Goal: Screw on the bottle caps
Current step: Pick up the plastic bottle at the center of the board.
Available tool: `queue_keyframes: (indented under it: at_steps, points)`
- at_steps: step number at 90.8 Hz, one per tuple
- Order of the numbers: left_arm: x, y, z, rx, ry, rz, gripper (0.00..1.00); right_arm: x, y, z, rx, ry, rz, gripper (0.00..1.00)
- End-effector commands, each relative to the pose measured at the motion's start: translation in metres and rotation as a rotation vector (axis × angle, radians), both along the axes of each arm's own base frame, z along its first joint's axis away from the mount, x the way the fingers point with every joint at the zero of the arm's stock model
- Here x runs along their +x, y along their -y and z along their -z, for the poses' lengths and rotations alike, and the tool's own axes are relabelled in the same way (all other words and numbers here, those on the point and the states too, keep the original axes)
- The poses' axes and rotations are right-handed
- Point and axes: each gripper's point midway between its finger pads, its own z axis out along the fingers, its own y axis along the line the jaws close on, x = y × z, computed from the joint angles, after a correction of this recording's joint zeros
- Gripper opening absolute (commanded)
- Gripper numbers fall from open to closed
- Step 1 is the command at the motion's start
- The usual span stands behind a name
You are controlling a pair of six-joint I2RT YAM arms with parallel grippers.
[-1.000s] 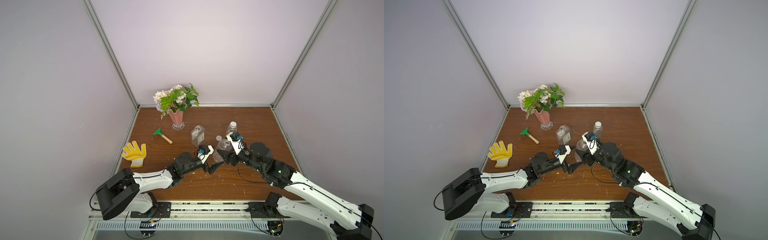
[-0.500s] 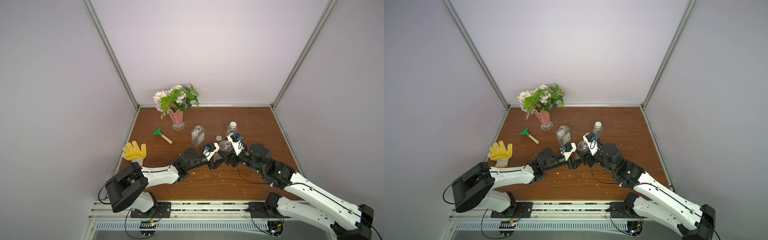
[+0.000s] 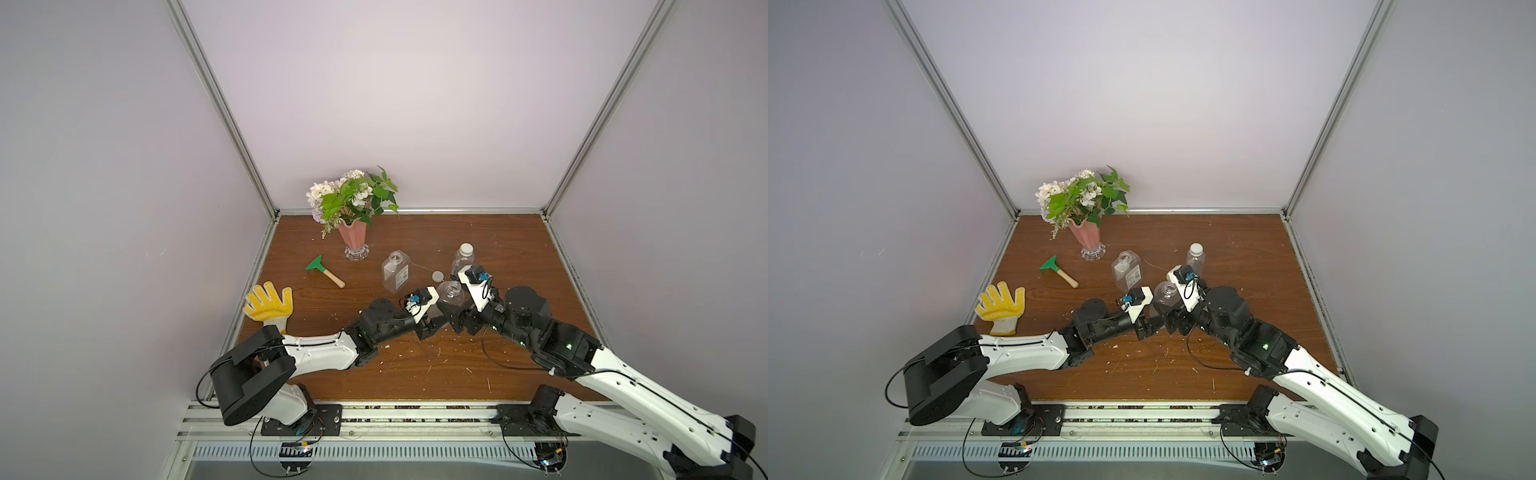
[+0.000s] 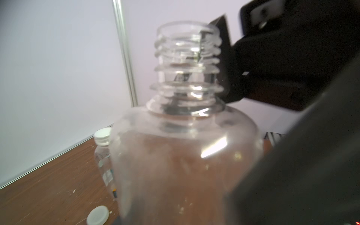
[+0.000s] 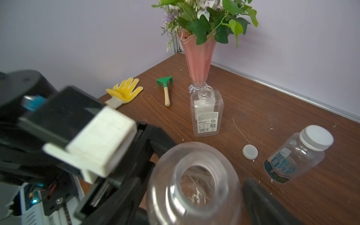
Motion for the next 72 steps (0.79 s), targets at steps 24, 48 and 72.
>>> queue_keyframes:
  at_steps: [24, 48, 72]
  points:
    - [0.028, -0.075, -0.015, -0.089, -0.016, -0.248, 0.46, 0.006, 0.053, -0.036, 0.062, 0.128, 0.213, 0.99]
    - [0.013, -0.1, -0.027, -0.096, 0.023, -0.287, 0.45, 0.031, 0.027, 0.069, -0.071, -0.024, 0.214, 0.94]
    - [0.002, -0.12, -0.038, -0.125, 0.048, -0.317, 0.45, 0.058, 0.005, 0.174, -0.167, -0.171, 0.225, 0.85]
